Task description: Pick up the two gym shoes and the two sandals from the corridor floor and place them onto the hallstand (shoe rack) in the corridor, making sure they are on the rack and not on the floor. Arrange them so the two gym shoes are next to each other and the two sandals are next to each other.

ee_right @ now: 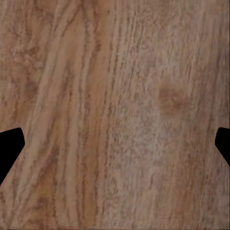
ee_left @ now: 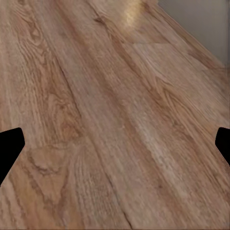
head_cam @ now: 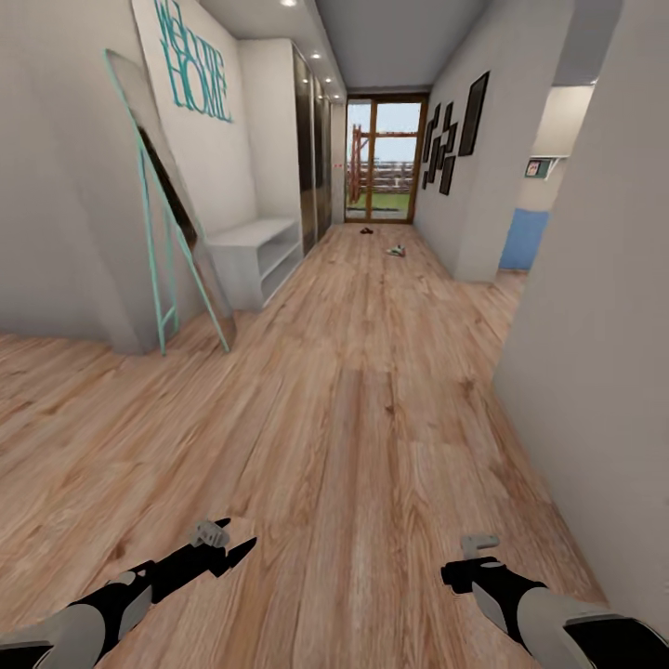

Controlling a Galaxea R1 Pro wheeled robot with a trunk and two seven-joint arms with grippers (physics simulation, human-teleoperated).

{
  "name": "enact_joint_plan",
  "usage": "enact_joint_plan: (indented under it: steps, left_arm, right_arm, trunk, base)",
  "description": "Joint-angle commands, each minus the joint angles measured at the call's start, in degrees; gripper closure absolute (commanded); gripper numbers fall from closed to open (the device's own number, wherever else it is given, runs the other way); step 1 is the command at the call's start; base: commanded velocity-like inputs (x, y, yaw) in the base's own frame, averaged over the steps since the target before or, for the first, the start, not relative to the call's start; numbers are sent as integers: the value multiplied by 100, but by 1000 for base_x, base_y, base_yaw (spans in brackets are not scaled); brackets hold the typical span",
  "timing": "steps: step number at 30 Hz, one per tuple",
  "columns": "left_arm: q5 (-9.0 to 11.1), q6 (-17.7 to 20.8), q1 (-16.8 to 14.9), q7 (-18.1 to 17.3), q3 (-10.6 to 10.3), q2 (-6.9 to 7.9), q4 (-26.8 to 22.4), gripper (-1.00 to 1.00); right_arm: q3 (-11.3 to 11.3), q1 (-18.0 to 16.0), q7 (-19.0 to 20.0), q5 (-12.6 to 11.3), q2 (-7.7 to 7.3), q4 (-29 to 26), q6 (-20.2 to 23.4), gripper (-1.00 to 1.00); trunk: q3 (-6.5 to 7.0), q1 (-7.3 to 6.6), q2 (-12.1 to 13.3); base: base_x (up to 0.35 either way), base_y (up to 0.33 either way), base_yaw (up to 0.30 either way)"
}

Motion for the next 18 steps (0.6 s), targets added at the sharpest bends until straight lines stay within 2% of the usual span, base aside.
enact_joint_plan:
  steps: [1,12,18]
  left_arm:
    - [26,6,-2,-38,13,3,4,-100]
    - [26,6,-2,-34,12,3,3,-100]
    - [26,6,-2,-32,13,3,-1,-100]
  right_arm:
    - [44,-7,-14,8,3,9,16,-100]
    - [44,-7,-16,8,46,9,16,-100]
    - [44,0,-16,13,81,9,-84,-100]
  trunk:
    - [-5,2,-2]
    - [-5,2,-2]
    - [-5,2,-2]
  base:
    - [350,-76,-300]
    - [350,-87,-298]
    - [350,-92,-173]
